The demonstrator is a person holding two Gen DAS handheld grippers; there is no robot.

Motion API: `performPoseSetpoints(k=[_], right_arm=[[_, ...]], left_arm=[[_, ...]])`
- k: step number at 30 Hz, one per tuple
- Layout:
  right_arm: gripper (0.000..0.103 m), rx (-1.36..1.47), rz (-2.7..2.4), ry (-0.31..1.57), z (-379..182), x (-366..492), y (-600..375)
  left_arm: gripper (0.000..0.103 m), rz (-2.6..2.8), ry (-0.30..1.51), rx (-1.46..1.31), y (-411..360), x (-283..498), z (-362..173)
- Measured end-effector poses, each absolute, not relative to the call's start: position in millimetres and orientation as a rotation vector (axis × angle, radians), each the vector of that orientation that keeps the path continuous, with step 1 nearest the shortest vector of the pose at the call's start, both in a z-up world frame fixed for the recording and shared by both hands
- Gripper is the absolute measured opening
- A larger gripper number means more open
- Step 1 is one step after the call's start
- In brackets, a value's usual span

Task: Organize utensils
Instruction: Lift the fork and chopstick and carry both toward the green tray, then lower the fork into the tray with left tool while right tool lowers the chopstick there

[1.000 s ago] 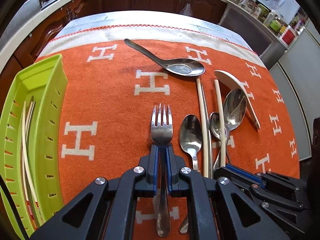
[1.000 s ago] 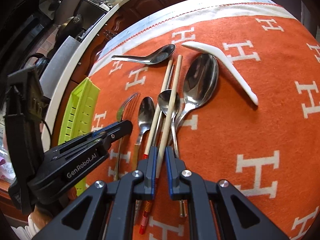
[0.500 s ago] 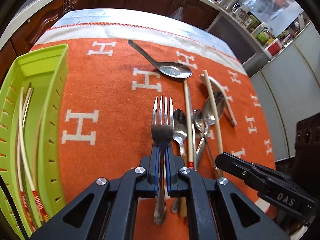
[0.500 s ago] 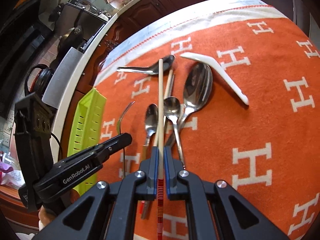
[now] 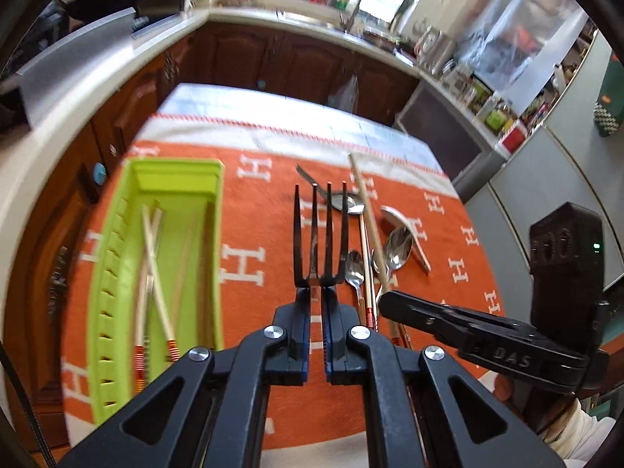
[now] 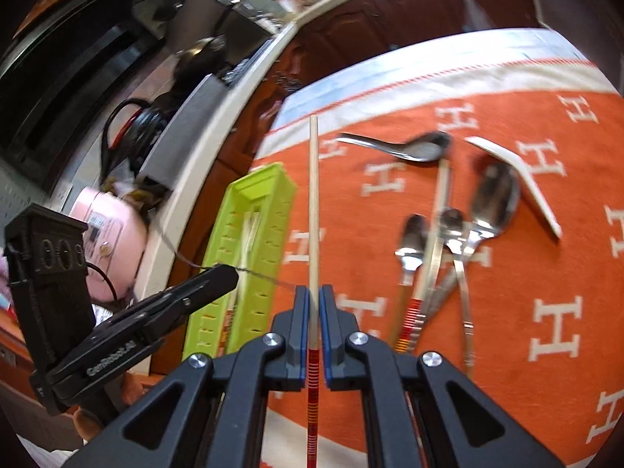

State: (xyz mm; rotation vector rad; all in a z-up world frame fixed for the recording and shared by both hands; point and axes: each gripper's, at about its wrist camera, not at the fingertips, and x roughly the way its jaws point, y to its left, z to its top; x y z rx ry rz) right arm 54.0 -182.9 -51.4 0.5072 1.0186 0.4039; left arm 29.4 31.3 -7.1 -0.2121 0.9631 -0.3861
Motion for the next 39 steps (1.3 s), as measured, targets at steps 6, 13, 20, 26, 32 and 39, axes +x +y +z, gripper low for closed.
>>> performPoseSetpoints(k=[6, 13, 20, 26, 32, 39], right_arm=[[0.005, 0.445, 0.485, 0.983, -27.9, 55.5, -146.7], [0.005, 0.447, 0.579, 0.979, -23.8, 66.0, -99.5], [0.005, 0.492, 0.574, 1.035, -55.3, 85.1, -59.0], [0.007, 0.472, 0.484, 1.087, -75.7, 101.2, -52.2], [0.007, 0.449, 0.435, 1.105, -81.0, 105.9, -61.3], [0.007, 0.459, 0.447, 1.133, -86.7, 106.0, -59.6]], left_arm=[[0.003, -0.366, 0.868, -0.199, 60.8, 0.5, 33.9], [0.003, -0.274, 0.879, -0.159, 99.9, -25.0, 52.6], [0.003, -0.186, 1.007, -0.158, 119.1, 1.9, 2.2], [0.003, -0.123, 1.074, -0.218, 133.5, 29.6, -43.1], [0.004, -0.115, 1.092, -0.247, 135.6, 41.8, -62.4], [0.007, -0.101, 1.087, -0.241, 129.9, 43.9, -59.2]])
